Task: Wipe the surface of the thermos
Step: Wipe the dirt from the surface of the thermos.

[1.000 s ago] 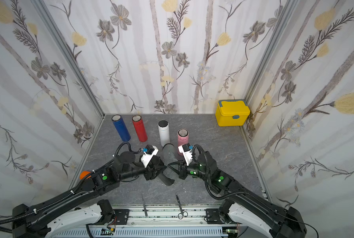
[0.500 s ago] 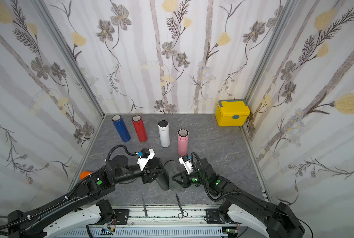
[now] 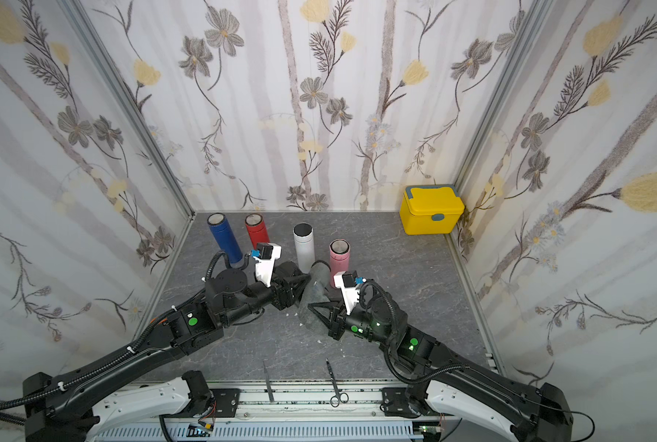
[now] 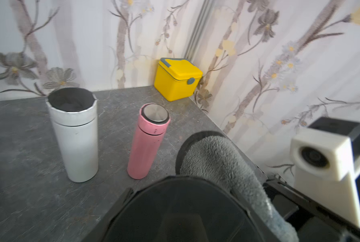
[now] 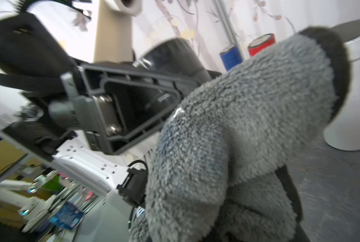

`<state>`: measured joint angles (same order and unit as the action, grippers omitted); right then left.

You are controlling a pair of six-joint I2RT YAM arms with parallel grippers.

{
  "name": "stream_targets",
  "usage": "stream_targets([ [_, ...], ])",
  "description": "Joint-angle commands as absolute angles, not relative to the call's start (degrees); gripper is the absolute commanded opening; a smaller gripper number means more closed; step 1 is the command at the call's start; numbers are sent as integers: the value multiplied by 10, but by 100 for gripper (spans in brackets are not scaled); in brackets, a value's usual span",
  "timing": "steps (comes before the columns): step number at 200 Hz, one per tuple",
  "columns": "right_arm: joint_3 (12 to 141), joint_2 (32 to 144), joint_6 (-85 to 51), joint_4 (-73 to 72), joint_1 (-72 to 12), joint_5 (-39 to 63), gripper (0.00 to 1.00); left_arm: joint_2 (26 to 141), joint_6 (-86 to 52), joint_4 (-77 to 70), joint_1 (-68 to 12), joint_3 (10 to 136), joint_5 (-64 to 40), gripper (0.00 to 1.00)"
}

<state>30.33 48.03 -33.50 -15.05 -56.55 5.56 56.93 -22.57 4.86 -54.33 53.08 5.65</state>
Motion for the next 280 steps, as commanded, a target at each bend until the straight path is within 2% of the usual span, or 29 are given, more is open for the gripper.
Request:
stream_targets([
  [1,287,506,-380,-45,-566,-117,0,569,-322,38,-546,557,80,0],
  [27,269,486,-397,-68,-576,-120,0,581,-346,69,-547,575,103,0],
  [56,331,480,-324,-127,-641,-197,0,602,-400,55,-550,576,122,0],
  [98,385,571,-228,-250,-723,-296,0,631,-440,-1,-569,567,116,0],
  [131,359,631,-286,-249,-748,-388,0,622,-442,-15,-572,561,130,0],
  [164,276,581,-382,-178,-752,-404,0,606,-392,18,-571,574,156,0],
  [189,255,492,-395,-106,-743,-364,0,590,-301,30,-566,581,147,0],
  [206,259,429,-381,-72,-714,-289,0,585,-229,41,-559,589,124,0],
  [231,282,375,-383,-33,-617,-126,0,591,-150,82,-536,606,110,0],
  [253,299,368,-388,-24,-545,-29,0,595,-104,97,-516,609,70,0],
  [280,317,420,-397,-82,-459,122,0,576,-27,66,-513,572,-74,0],
])
